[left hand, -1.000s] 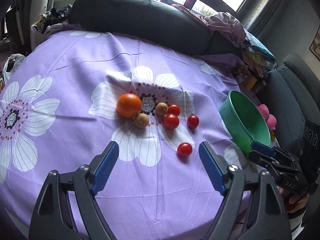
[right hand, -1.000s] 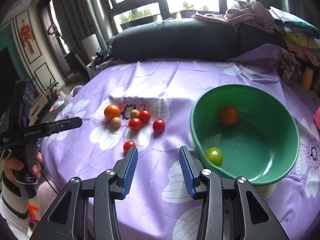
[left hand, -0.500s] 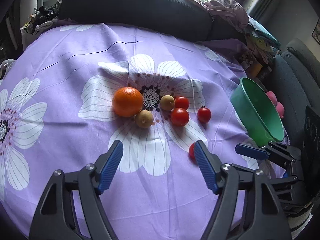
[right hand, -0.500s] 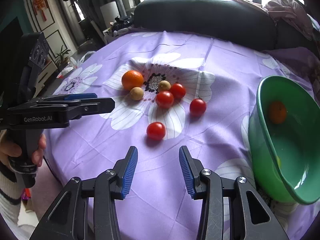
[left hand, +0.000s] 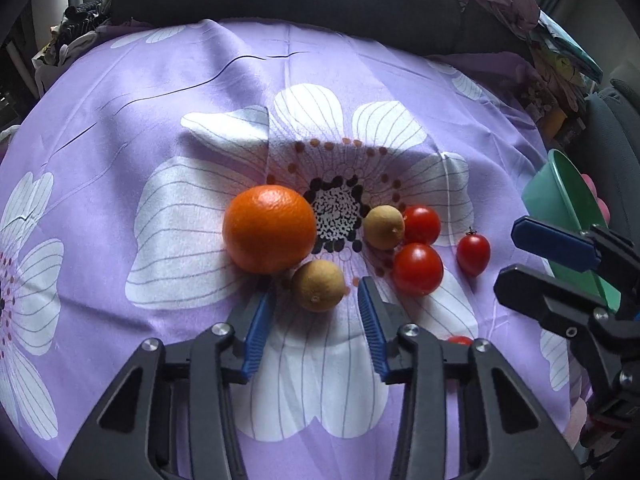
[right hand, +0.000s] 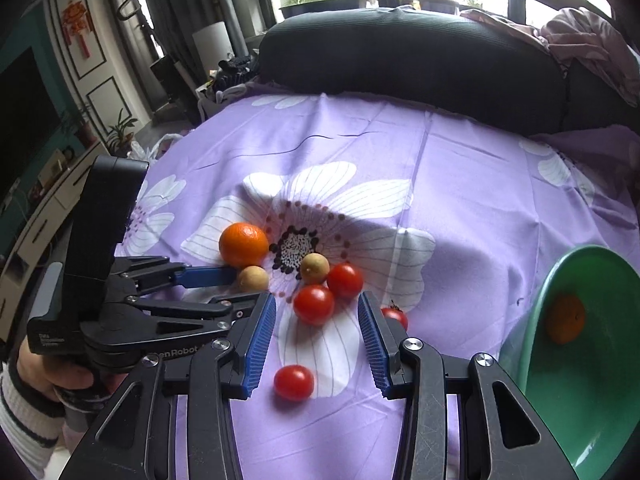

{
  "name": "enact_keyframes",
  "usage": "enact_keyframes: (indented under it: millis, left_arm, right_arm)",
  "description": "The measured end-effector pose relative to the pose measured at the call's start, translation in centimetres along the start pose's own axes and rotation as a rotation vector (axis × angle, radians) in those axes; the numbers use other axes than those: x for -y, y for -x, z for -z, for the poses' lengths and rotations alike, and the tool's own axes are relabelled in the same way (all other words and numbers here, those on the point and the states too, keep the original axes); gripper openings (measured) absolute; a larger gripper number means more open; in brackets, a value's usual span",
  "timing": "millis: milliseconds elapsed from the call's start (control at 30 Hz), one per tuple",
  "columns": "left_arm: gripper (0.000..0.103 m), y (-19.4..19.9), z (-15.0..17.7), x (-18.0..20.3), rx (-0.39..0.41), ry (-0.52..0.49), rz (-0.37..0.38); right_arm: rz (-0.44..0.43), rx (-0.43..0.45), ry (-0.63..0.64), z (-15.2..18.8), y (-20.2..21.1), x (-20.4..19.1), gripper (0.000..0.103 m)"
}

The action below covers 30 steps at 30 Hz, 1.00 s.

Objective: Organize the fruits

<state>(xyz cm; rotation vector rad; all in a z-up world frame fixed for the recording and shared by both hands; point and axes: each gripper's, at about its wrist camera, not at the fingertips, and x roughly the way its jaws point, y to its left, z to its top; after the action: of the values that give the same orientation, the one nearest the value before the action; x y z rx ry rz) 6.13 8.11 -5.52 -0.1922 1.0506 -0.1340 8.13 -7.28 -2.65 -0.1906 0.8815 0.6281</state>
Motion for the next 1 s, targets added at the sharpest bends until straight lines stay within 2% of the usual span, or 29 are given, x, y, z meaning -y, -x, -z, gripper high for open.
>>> enact_keyframes:
  millis: [133,200,467,567,700,733,767,833,1000]
  left_arm:
    - [0.035,0.1,-0.2,-0.4,0.016,0.01,0.011]
    - [0.028,0.0,-0.4,-0.4,0.021,0.014,0.014]
    - [0.028,1.3,0.2,-1.1,0.055,0.011,0.021]
    - [0.028,2.7,0.5,-1.2,0.093,0.017,0.04]
    - [0.028,3.9,1.2,-2.2,0.102,0.036,0.045]
    - [0.028,4.0,1.2,-2.3,0.102,0.049,0.049]
    - [0.028,4.2,1.3,-2.5,0.104,0.058,0.05]
    - [0.028,4.3,1.4,-2.8,0.105,0.069,0.049]
    - [0.028,5.1,2.0,-2.8,0.113,0.083,0.058]
  right_arm:
    - [0.007,-0.036,0.072,-0.9,-2.1,-0.7,0.043]
    - [0.018,-0.058,0.098,-1.5,-3.2,-0.9,0.043]
    - [0.015,-0.15,0.186,-3.1,-6.6,-0.8,0.042]
    - [0.049,-0.191,0.279,-2.9,-7.3,-1.6,0.042]
    - [0.085,-0.223,0.369,-2.7,-8.5,-2.8,0.042]
    - [0.093,-0.231,0.388,-2.7,-8.8,-3.1,0.038]
    - [0.097,-0.237,0.406,-2.6,-9.0,-3.3,0.028]
    - [0.094,-0.222,0.408,-2.5,-8.7,-3.6,0.027]
    - [0.045,-0.144,0.323,-2.2,-5.9,-3.4,0.027]
